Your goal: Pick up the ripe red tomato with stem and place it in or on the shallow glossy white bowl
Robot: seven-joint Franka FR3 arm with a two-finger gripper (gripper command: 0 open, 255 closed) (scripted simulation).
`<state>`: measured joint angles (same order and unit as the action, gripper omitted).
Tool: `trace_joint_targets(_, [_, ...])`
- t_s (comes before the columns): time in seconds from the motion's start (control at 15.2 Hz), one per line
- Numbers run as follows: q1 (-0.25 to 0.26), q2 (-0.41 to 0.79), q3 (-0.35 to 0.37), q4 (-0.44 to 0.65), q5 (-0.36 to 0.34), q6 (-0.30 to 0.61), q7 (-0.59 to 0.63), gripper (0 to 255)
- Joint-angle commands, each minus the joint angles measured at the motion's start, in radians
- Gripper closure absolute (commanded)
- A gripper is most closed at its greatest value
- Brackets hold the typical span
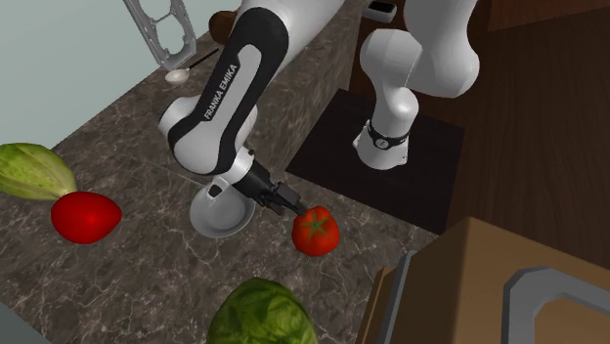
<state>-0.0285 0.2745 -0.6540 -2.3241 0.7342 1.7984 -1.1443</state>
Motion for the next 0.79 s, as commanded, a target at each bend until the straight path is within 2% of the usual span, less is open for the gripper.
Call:
trace_joint_targets(0.0, [0.002, 0.018, 0.012, -0.009, 0.026, 0.013, -0.018, 0])
trace_joint_targets(0.33, [0.018, 0.033, 0.036, -0.043, 0.068, 0.058, -0.036, 0])
trace_joint_targets(0.73, [0.018, 0.033, 0.036, -0.043, 0.068, 0.058, -0.036, 0])
